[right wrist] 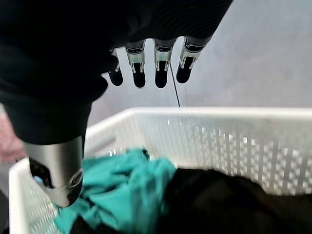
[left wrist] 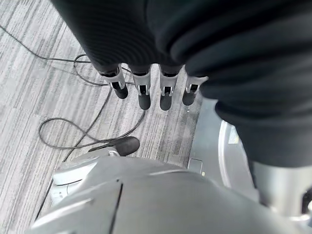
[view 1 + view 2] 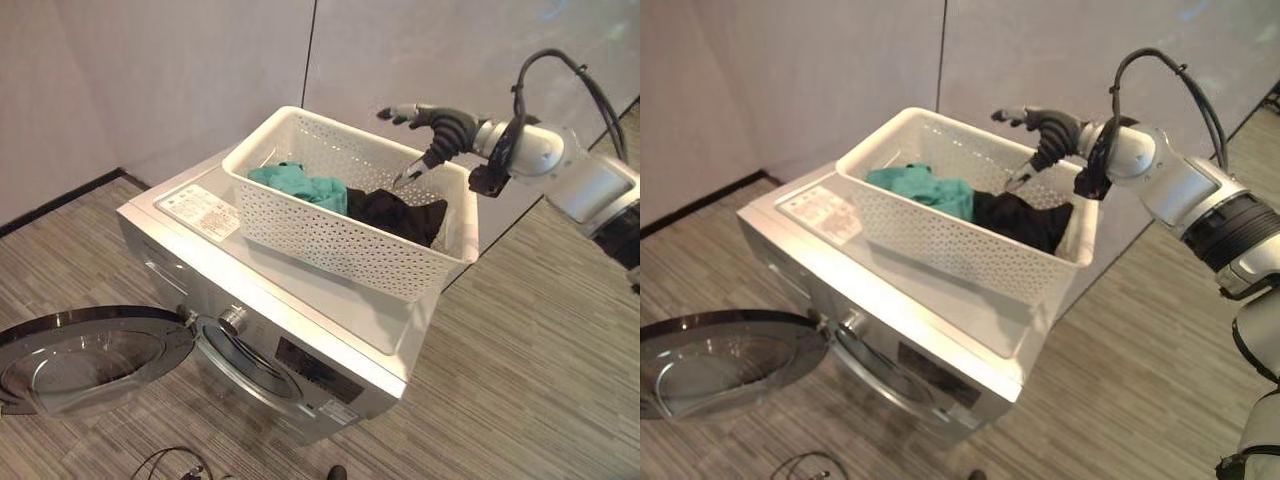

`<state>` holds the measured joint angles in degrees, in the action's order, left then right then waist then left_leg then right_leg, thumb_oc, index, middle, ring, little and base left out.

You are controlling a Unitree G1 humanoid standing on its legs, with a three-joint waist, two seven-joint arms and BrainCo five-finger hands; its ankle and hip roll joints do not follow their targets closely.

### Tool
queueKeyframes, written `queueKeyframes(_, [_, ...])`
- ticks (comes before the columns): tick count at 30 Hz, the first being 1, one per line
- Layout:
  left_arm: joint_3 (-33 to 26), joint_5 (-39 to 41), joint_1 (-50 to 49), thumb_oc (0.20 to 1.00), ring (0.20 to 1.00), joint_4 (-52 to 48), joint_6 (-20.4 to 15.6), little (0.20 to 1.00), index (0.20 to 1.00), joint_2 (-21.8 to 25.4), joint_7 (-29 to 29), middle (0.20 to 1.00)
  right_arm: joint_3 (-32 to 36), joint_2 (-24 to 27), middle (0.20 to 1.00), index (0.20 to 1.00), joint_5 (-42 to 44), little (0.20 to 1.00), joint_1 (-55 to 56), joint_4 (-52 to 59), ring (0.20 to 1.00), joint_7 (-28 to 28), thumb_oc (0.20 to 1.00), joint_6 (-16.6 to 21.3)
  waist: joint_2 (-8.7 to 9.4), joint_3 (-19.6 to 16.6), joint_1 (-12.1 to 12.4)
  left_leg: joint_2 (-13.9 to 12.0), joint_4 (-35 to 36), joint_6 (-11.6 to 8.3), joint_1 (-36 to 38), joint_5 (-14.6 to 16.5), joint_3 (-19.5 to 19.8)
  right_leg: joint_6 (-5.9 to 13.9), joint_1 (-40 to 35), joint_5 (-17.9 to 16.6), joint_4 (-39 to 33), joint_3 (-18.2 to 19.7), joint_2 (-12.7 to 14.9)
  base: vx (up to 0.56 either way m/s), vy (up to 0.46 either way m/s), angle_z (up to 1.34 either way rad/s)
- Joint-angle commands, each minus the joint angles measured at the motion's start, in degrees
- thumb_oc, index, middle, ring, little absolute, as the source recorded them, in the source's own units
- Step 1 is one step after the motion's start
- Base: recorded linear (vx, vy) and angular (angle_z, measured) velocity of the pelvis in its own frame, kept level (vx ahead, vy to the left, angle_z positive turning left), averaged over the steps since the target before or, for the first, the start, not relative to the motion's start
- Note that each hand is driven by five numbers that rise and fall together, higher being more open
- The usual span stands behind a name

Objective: Grab the laundry basket,head to the washer,open it,put in the laundry and shut it.

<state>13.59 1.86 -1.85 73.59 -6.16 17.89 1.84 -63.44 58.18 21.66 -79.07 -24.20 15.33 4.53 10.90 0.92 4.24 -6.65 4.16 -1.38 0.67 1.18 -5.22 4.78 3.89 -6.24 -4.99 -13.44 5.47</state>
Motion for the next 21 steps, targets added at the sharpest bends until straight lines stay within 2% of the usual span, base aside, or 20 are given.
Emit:
queueKeyframes(1, [0.6, -0.9, 3.0, 1.0, 1.0, 4.5, -0.7, 1.0, 1.0, 1.4, -0.5, 1.0, -3.9, 2.4, 1.0, 1.0, 0.3, 1.0, -6.8, 2.1, 1.0, 1.4, 1.0, -0.4, 2.15, 3.2, 1.6, -1.0, -1.6, -4.86, -3.1, -2.1, 0.0, 2.15, -4.1, 7.7, 3.8, -0.8, 1.2, -0.02, -0.008, 0.09])
queueKeyframes(5, [0.8, -1.7, 3.3, 1.0, 1.0, 4.3, -0.7, 1.0, 1.0, 1.4, -0.5, 1.0, -6.3, 3.1, 1.0, 1.0, 0.5, 1.0, -6.7, 5.4, 1.0, 3.1, 1.0, -0.6, 2.35, 4.0, 1.8, -1.0, -1.6, -4.97, -3.5, -2.3, 0.5, 2.08, -3.8, 7.8, 4.0, -1.2, 1.2, -0.01, -0.001, 0.14])
queueKeyframes(12, [1.5, -1.1, 4.3, 1.0, 1.0, 3.1, -0.9, 1.0, 1.0, 1.3, -0.3, 1.0, -7.8, 2.3, 1.0, 1.0, -1.5, 1.0, -5.9, 4.4, 1.0, 4.0, 1.0, -1.5, 2.25, 5.2, 2.3, -1.2, -1.5, -5.07, -4.5, -2.7, 1.0, 2.02, -2.9, 7.7, 4.1, -1.5, 1.2, -0.01, -0.001, 0.02])
queueKeyframes(18, [2.6, 0.8, 5.7, 1.0, 1.0, 1.4, -1.3, 1.0, 1.0, 1.2, 0.0, 1.0, -7.8, -0.8, 1.0, 1.0, -5.4, 1.0, -4.7, -1.5, 1.0, 4.2, 1.0, -2.2, 1.83, 7.0, 2.8, -1.3, -1.5, -5.18, -6.4, -3.4, 1.6, 1.89, -1.4, 7.4, 3.9, -1.7, 1.1, -0.05, -0.005, 0.04])
queueKeyframes(19, [3.0, 2.0, 6.7, 1.0, 1.0, 1.1, -1.5, 1.0, 1.0, 1.2, 0.4, 1.0, -6.7, -3.4, 1.0, 1.0, -7.7, 1.0, -3.5, -6.3, 1.0, 3.7, 1.0, -2.5, 1.55, 8.2, 3.3, -1.4, -1.5, -5.22, -7.6, -3.9, 2.0, 1.82, -0.5, 7.2, 3.9, -1.8, 1.1, -0.06, -0.009, 0.15])
queueKeyframes(21, [3.3, 2.5, 7.0, 1.0, 1.0, 1.0, -1.6, 1.0, 1.0, 1.1, 0.4, 1.0, -6.5, -4.5, 1.0, 1.0, -9.0, 1.0, -3.4, -7.6, 1.0, 3.7, 1.0, -2.6, 1.31, 8.9, 3.6, -1.5, -1.4, -5.25, -8.4, -4.2, 2.2, 1.79, 0.2, 7.0, 3.7, -1.8, 1.0, -0.07, -0.004, 0.13])
